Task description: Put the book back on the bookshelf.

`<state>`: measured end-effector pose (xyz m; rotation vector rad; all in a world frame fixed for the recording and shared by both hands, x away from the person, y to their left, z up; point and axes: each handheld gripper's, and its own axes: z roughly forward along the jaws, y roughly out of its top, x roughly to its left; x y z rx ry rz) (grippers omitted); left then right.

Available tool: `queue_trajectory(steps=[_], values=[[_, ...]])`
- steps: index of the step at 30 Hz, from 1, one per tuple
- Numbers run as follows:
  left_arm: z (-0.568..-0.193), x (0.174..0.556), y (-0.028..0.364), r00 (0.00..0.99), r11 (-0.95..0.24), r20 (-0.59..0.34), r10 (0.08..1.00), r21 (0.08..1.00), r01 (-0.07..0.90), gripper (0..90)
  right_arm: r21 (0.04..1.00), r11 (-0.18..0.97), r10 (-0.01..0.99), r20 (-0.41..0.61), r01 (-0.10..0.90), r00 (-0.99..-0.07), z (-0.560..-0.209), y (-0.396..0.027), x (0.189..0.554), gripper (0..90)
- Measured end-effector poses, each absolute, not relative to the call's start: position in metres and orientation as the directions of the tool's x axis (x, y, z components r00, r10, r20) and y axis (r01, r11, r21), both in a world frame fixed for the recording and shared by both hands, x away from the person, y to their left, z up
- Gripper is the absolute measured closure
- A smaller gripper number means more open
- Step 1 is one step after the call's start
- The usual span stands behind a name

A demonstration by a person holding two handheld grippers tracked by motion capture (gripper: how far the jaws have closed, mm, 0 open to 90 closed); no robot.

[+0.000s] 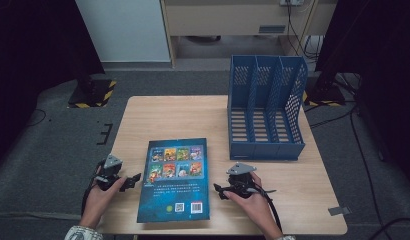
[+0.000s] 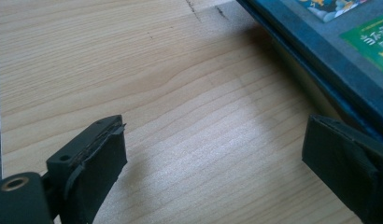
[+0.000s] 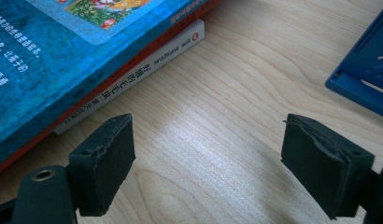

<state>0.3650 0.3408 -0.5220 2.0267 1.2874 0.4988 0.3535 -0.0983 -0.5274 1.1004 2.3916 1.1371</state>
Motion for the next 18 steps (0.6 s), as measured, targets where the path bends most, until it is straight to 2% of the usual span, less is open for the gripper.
queue_trajectory(steps=[7,18], values=[[-0.506,0.355,0.339,0.431,-0.234,-0.081,0.899,0.742,0.628,7.5,0.761,0.407,0.722,0.070,0.504,-0.688,-0.514,-0.098,0.354,18.8],[-0.491,0.341,0.319,0.503,-0.281,-0.073,0.861,0.756,0.592,8.5,0.767,0.402,0.688,0.107,0.500,-0.717,-0.499,-0.096,0.353,12.2]])
